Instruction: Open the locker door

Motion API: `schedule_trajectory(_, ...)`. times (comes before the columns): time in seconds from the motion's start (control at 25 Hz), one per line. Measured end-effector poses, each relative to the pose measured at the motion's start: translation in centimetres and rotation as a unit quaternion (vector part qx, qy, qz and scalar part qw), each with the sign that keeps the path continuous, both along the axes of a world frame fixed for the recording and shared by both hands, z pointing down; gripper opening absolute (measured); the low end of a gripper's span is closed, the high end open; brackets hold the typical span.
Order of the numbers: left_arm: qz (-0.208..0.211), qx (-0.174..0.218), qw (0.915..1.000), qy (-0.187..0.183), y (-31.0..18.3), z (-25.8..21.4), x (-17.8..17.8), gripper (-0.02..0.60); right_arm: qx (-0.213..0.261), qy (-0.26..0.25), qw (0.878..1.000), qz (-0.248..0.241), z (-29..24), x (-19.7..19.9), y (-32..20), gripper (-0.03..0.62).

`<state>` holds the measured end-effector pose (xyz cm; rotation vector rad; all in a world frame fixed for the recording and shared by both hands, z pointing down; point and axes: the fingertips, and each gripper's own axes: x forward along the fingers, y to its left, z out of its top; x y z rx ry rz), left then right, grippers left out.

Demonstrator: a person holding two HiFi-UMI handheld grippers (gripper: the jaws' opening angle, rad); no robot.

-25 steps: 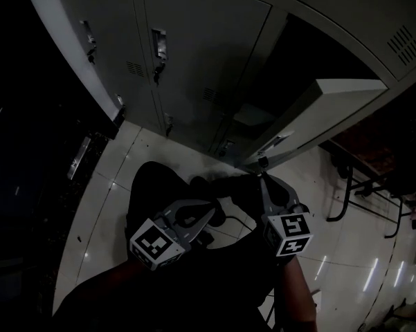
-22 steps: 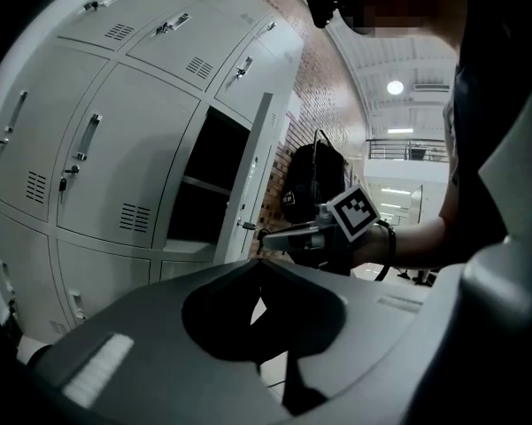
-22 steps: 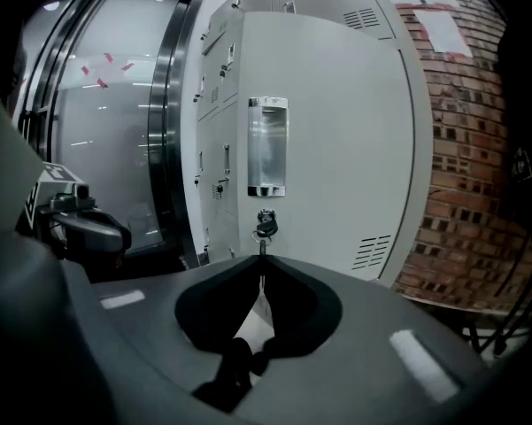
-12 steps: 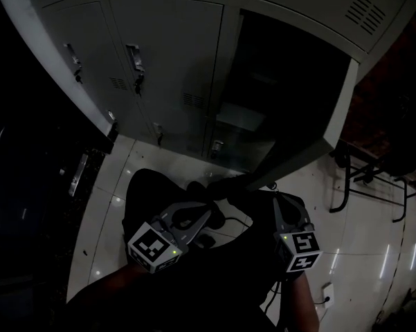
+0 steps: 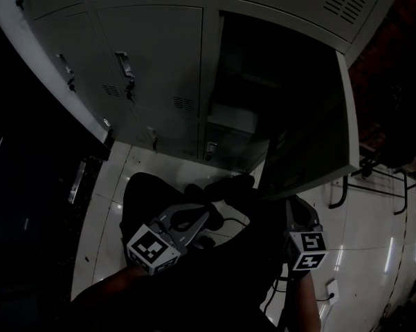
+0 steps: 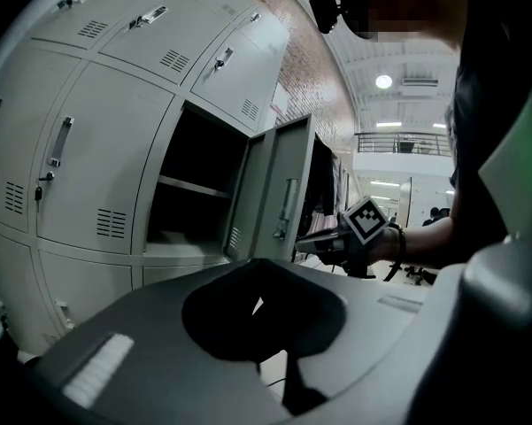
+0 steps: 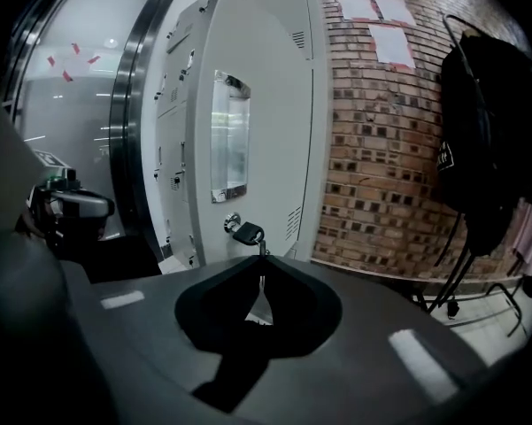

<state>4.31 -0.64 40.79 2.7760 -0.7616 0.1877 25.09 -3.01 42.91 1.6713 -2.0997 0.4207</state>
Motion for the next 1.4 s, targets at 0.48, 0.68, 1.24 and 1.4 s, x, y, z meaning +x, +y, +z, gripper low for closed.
schedule_trajectory(0.48,0.008,0.004,1.0000,0.001,0.2,-0.3,0.5,0.012,-0.003,0.009,1.000,0.023,0.4,1.5,0.7,0.101)
schedule_trajectory(0.68,0.006,0.000,1.0000,-0.002,0.3,0.1,0.5,0.012,0.007,0.009,0.999,0.043,-0.7,2.0,2.4,0.127)
schedule_trajectory(1.24,0.005,0.008,1.0000,-0.002,0.1,-0.5,0.2,0.012,0.054,-0.080,0.992,-0.085,-3.7,-7.7,3.8,0.003)
schedule_trajectory(1.4,0.003,0.013,0.9999,0.002,-0.1,-1.0,-0.1,0.012,0.075,-0.097,0.984,-0.128,-4.3,-10.2,3.2,0.002)
